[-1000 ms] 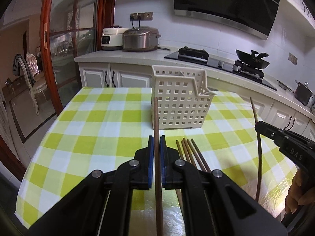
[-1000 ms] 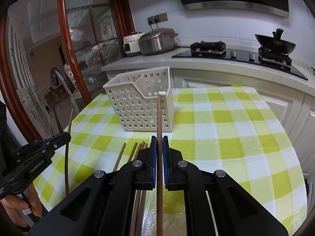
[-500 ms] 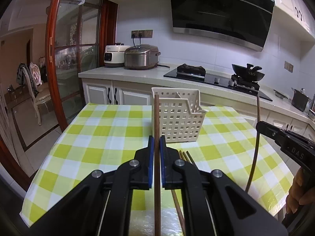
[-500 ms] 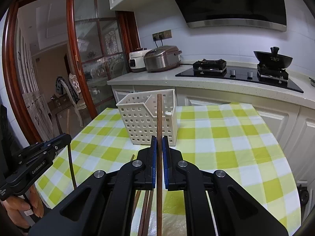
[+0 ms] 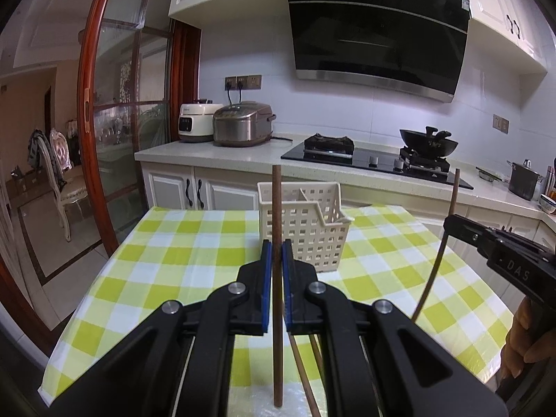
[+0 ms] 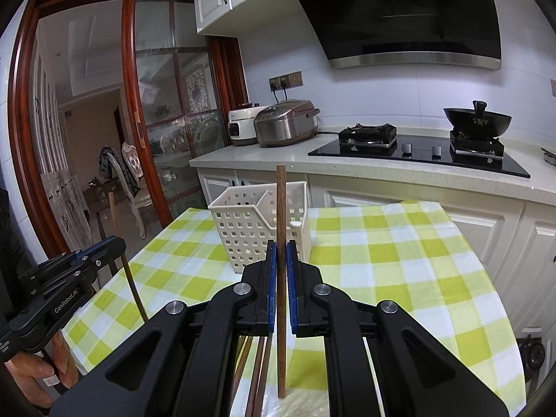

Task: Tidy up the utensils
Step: 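Lift both held chopsticks upright and carry them over the white caddy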

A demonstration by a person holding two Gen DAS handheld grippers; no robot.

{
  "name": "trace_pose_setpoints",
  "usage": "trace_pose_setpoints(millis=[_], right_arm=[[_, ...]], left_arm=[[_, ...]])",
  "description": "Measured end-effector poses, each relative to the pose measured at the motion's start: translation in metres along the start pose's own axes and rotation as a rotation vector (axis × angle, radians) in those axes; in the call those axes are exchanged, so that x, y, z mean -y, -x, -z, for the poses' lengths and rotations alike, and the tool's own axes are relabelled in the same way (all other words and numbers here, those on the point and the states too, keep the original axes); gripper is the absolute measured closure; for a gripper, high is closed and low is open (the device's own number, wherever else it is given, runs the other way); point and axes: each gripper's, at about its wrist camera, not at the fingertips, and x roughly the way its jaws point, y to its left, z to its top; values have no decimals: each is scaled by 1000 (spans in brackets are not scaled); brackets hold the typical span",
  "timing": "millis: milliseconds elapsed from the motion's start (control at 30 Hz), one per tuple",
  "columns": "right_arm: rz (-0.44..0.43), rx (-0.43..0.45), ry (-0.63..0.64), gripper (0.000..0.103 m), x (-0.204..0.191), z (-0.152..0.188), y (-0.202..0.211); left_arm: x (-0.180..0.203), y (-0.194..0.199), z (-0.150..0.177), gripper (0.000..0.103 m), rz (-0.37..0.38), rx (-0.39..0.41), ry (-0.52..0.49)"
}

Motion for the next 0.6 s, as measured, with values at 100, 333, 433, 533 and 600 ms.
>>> trace_pose_setpoints(millis=[100,333,433,533,600], right_arm=[[-2,11,9,95,-2,-4,-2],[-2,35,37,95,-5,-23,-15],[-2,63,51,95,-5,-41,-19],[-1,92,57,95,-2,-60,-23],[0,113,62,95,0,-74,-28]], left_arm=[[-1,0,-4,97,3,20,-2],[0,-9,-28,97,28,46,-19],[0,-15,-47,97,31,69,-34],[1,-17,-68,97,32,108,-48],[3,-19,-83,97,36,134,-54]])
